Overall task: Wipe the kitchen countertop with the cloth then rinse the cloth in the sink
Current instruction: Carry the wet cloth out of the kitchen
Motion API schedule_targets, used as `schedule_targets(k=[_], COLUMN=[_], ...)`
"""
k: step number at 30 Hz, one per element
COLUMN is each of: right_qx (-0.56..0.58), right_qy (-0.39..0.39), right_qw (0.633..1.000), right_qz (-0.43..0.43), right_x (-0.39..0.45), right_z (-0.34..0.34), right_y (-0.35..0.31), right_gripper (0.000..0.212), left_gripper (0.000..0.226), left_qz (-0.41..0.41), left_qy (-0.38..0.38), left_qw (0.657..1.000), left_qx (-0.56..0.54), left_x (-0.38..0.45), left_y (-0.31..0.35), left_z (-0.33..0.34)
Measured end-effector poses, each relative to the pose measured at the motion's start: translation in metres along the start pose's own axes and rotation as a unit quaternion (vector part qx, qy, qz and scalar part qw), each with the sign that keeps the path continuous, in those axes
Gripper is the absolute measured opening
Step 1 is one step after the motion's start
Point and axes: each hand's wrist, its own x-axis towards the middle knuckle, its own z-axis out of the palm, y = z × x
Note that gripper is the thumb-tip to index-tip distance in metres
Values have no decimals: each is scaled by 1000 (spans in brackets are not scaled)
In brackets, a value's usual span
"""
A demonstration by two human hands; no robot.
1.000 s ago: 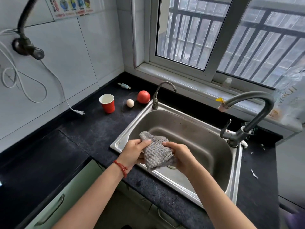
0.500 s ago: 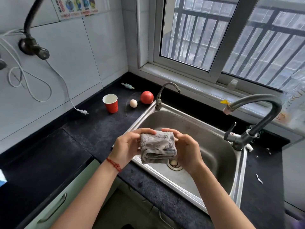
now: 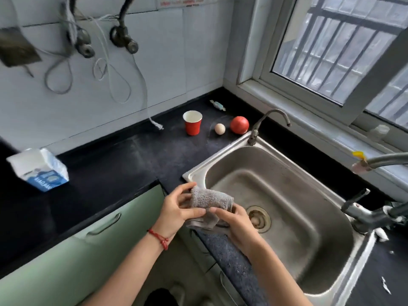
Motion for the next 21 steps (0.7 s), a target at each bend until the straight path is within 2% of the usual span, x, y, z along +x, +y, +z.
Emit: schedule_targets(k=[3, 5, 8, 11, 16, 21], right_qx=[-38, -75, -166, -270, -427, -515], right_qy=[7, 8, 25, 17, -18, -75], right_qw=[999, 997, 986, 962, 901, 850], right_qz=[12, 17, 17, 35, 75, 84], right_x=[12, 18, 25, 33, 39, 25], right_z=[21, 37, 57, 69, 109, 184], right_y=[20, 37, 63, 92, 145, 198], right_gripper=[17, 17, 12, 10, 8, 13], left_gripper=[34, 19, 10, 10, 9, 10], left_qz=[-12, -22, -82, -185, -285, -326], left_qy=[85, 131, 187, 237, 337, 462], left_qw=[996, 991, 975, 952, 896, 808], left_qx=[-24, 6, 83, 65, -57, -167], left_x=[-18, -32, -61, -100, -198, -326], left_y=[-17, -30, -59, -96, -151, -206], left_z=[-21, -44, -92, -141, -208, -256])
